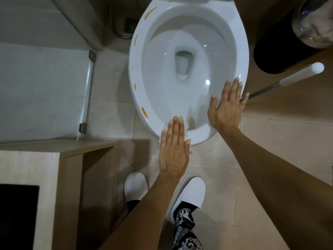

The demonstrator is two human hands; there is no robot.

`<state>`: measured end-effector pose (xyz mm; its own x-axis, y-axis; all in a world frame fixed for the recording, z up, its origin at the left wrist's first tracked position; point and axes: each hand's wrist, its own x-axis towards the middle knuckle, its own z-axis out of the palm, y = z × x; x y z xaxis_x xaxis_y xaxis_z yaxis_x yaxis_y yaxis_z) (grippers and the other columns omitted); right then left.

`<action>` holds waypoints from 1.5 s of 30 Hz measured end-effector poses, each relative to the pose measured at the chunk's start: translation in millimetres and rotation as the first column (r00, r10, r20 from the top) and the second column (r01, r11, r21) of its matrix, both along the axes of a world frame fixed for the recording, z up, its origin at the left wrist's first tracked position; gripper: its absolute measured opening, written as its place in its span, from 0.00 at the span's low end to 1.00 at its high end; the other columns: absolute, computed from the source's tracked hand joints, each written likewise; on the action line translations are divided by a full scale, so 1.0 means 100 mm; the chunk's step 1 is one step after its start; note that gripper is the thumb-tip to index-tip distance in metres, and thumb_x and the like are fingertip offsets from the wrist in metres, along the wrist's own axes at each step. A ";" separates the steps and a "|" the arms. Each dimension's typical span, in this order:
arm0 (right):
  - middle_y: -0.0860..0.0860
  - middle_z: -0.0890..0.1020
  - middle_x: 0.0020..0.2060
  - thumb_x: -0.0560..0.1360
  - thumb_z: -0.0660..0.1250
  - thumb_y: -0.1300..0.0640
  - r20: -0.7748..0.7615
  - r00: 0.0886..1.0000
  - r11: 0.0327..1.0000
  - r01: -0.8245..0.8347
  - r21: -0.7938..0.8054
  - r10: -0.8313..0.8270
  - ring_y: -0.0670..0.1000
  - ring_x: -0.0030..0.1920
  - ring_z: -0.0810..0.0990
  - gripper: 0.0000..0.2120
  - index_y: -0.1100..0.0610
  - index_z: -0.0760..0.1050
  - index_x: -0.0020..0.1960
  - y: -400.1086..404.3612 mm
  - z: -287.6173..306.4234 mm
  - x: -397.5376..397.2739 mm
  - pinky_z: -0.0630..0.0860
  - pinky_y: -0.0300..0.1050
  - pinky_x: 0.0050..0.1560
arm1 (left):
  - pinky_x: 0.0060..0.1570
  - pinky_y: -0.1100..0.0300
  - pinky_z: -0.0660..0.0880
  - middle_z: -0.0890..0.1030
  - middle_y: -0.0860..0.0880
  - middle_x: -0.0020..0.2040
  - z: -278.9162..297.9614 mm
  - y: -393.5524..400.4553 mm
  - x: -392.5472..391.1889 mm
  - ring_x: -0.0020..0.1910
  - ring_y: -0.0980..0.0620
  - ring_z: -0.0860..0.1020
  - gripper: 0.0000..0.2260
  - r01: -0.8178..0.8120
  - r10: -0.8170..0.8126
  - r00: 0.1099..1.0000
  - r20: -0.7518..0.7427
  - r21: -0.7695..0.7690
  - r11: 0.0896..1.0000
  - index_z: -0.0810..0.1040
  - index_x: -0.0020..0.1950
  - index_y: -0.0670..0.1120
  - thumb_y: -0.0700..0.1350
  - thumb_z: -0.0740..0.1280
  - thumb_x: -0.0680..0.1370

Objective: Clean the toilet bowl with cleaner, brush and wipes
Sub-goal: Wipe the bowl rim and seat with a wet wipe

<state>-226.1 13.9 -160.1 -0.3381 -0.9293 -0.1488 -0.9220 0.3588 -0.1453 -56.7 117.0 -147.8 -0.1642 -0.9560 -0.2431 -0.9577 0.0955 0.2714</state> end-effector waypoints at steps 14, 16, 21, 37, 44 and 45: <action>0.57 0.41 0.77 0.79 0.52 0.49 -0.027 0.999 0.997 0.034 0.069 -0.032 0.55 0.77 0.40 0.35 0.62 0.40 0.78 -0.05 -0.01 0.04 0.40 0.52 0.76 | 0.74 0.53 0.44 0.47 0.44 0.78 -0.01 -0.08 0.18 0.77 0.48 0.45 0.26 -0.116 0.118 0.989 -0.093 0.025 0.993 0.45 0.78 0.43 0.53 0.36 0.82; 0.58 0.40 0.77 0.78 0.54 0.50 -0.041 0.999 0.994 0.038 0.101 -0.034 0.56 0.77 0.40 0.37 0.63 0.40 0.77 -0.07 0.01 0.04 0.41 0.54 0.76 | 0.75 0.54 0.43 0.43 0.46 0.78 0.00 -0.05 0.20 0.77 0.50 0.41 0.26 -0.124 0.129 0.985 -0.118 0.048 0.991 0.43 0.78 0.44 0.53 0.37 0.82; 0.57 0.41 0.77 0.77 0.50 0.43 0.035 0.999 0.995 0.026 0.093 -0.030 0.55 0.77 0.40 0.38 0.62 0.41 0.78 -0.08 0.03 0.01 0.42 0.57 0.76 | 0.74 0.56 0.42 0.45 0.44 0.78 -0.02 -0.12 0.23 0.77 0.48 0.42 0.26 -0.184 0.187 0.975 -0.124 0.035 0.982 0.46 0.78 0.41 0.51 0.43 0.83; 0.54 0.43 0.78 0.78 0.42 0.38 0.034 0.990 0.990 0.138 0.027 -0.139 0.52 0.78 0.42 0.36 0.59 0.42 0.78 -0.10 0.02 0.12 0.45 0.57 0.76 | 0.74 0.56 0.41 0.42 0.45 0.78 -0.05 -0.13 0.29 0.77 0.51 0.39 0.26 -0.226 0.231 0.959 -0.162 0.049 0.973 0.43 0.77 0.41 0.51 0.45 0.82; 0.57 0.44 0.78 0.80 0.45 0.41 -0.012 0.991 0.991 0.130 0.020 -0.130 0.54 0.78 0.42 0.35 0.61 0.43 0.78 -0.10 0.01 0.14 0.42 0.53 0.76 | 0.75 0.55 0.42 0.39 0.48 0.76 -0.08 -0.63 0.50 0.76 0.50 0.39 0.27 -0.258 0.260 0.955 -0.139 0.038 0.965 0.38 0.75 0.41 0.52 0.42 0.80; 0.57 0.44 0.78 0.80 0.45 0.42 -0.008 0.992 0.992 0.128 0.016 -0.128 0.54 0.78 0.42 0.34 0.62 0.43 0.78 -0.11 0.00 0.15 0.41 0.52 0.76 | 0.74 0.55 0.43 0.39 0.47 0.76 -0.09 -0.76 0.56 0.76 0.50 0.39 0.28 -0.254 0.253 0.958 -0.134 0.015 0.967 0.38 0.74 0.41 0.52 0.43 0.80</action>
<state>-211.6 3.1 -160.2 -0.4553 -0.8757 -0.1607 -0.8694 0.4762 -0.1318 -0.8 41.3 -156.9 0.0528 -0.9710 -0.2331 -0.9055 -0.1450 0.3987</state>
